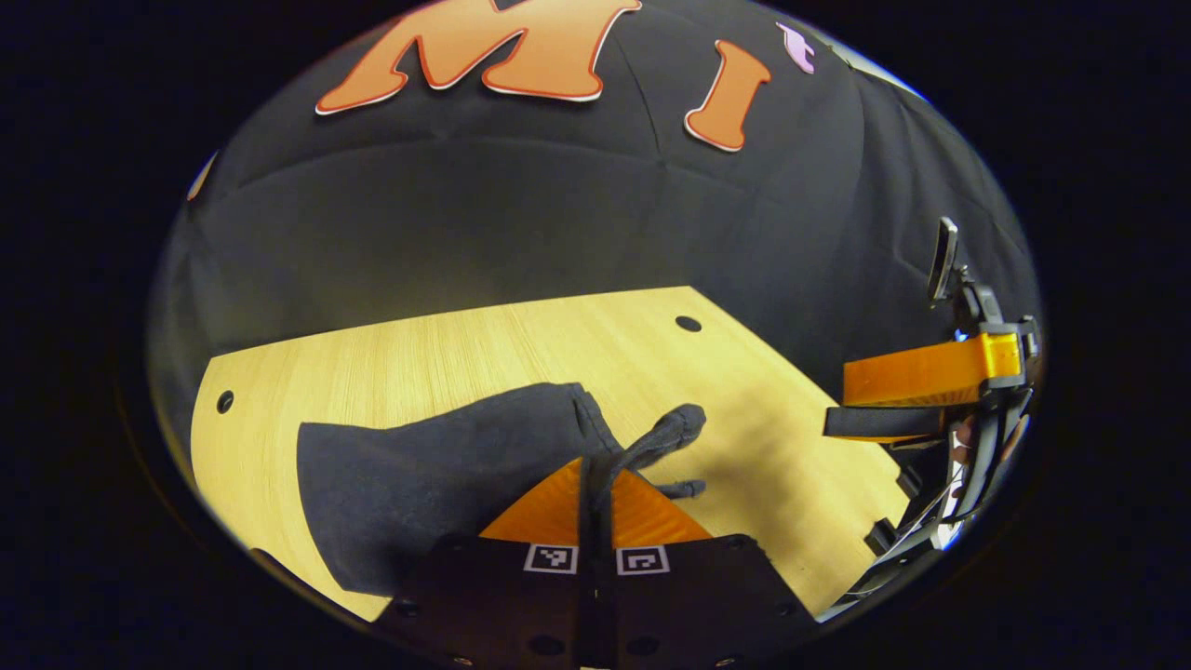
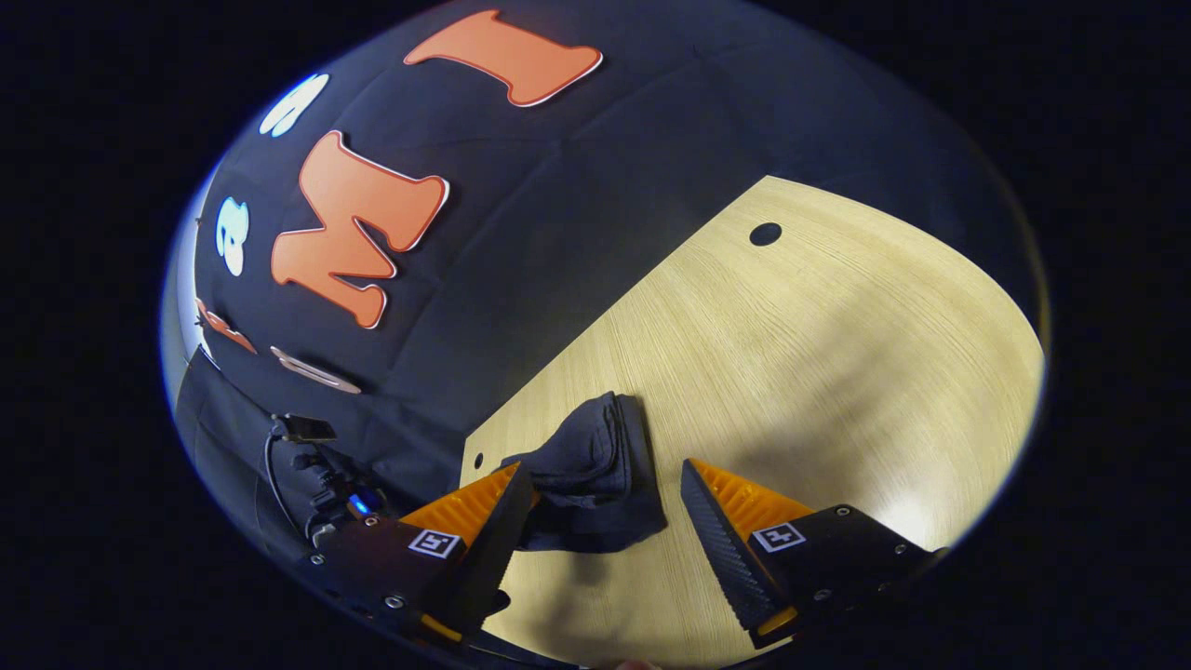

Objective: Grasp the waist and the cuffs of the jeans and fold them to make the two legs overlap; first hold the waist and fold one-third of the jeans toward the cuffs, then hold the cuffs and fold the remaining one-third in the same direction to finish folding.

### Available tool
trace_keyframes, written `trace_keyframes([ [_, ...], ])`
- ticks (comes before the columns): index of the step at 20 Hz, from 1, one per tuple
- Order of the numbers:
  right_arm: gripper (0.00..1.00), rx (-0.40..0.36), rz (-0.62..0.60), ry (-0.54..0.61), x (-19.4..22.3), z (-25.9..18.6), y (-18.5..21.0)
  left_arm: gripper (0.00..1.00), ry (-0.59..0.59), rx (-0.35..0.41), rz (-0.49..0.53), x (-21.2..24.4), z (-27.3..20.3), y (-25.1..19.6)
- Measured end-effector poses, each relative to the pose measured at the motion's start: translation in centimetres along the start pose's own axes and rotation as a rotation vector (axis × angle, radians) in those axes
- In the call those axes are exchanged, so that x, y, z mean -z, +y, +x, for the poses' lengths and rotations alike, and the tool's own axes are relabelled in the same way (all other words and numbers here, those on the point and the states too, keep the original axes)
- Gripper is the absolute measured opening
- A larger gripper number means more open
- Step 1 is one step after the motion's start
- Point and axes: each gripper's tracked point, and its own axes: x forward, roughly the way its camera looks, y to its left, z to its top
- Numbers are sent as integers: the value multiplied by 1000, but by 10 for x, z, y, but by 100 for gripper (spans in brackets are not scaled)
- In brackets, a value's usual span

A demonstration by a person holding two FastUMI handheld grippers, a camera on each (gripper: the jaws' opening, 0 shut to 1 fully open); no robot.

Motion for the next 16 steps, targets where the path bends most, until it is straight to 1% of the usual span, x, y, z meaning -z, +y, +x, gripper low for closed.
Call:
trace_keyframes([
  [1,98,3,-3,2,1,-1,-3,1,11,-19,15,5,8,-2],
  [2,98,7,-8,3,0,-2,-6,1,20,-19,29,10,7,-7],
  [4,98,11,-15,1,-1,-5,-9,7,37,-10,55,15,8,-16],
  [5,98,10,-16,-2,-3,-6,-9,14,46,-1,60,20,1,-19],
  [7,98,24,-26,-7,-3,-6,-9,44,67,-10,59,29,-11,-18],
  [8,98,49,-52,-14,-3,-6,-12,44,65,-4,44,31,-20,-19],
  [10,98,107,-141,-32,-4,-10,-12,44,37,19,1,28,-42,-26],
  [11,98,124,-198,-43,-6,-12,-4,62,16,27,-10,25,-65,-27],
  [13,98,133,-292,-58,-7,-20,13,97,-54,2,0,-2,-95,-19],
  [16,98,124,-413,-115,-7,-32,48,98,-187,-55,4,-41,-149,-1],
])
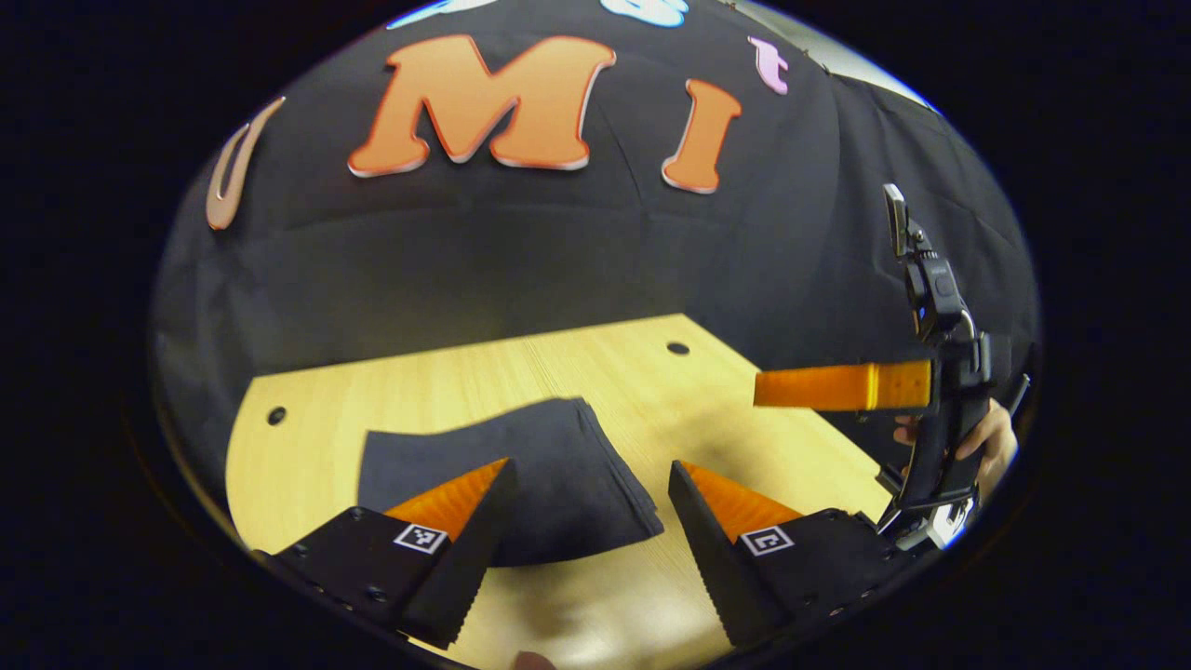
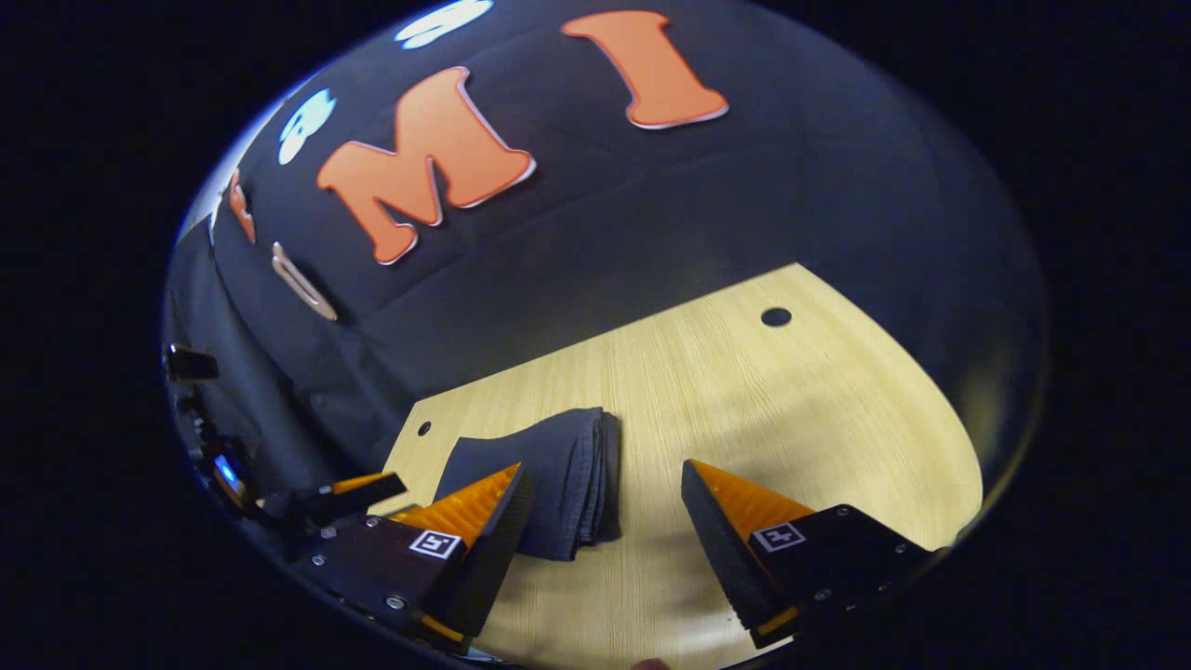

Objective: Grasp the waist and the cuffs of the jeans and fold them to make the two legs overlap; first hold the waist and fold one-third of the jeans toward the cuffs, then hold the cuffs and fold the remaining one-third in the same direction to finish folding.

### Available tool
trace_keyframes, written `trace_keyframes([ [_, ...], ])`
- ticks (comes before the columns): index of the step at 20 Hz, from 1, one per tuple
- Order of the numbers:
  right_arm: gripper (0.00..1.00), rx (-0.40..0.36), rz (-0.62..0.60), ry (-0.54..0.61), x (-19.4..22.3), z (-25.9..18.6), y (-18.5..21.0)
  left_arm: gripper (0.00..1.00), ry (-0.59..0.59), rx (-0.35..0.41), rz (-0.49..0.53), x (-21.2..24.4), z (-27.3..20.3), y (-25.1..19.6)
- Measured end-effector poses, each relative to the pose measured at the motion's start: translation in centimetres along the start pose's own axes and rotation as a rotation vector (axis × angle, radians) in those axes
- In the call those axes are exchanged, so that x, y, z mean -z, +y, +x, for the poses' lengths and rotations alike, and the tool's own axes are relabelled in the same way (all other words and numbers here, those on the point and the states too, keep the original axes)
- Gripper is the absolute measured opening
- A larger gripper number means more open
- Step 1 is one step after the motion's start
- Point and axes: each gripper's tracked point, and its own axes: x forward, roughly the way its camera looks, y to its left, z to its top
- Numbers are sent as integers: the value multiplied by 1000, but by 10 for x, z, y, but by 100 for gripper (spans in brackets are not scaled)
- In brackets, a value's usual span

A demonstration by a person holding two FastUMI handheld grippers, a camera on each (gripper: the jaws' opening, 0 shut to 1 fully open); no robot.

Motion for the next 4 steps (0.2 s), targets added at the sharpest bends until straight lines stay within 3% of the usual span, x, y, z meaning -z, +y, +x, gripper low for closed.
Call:
trace_keyframes([
  [4,98,-24,-93,-123,-20,-28,55,98,-196,-129,10,-56,-76,49],
])
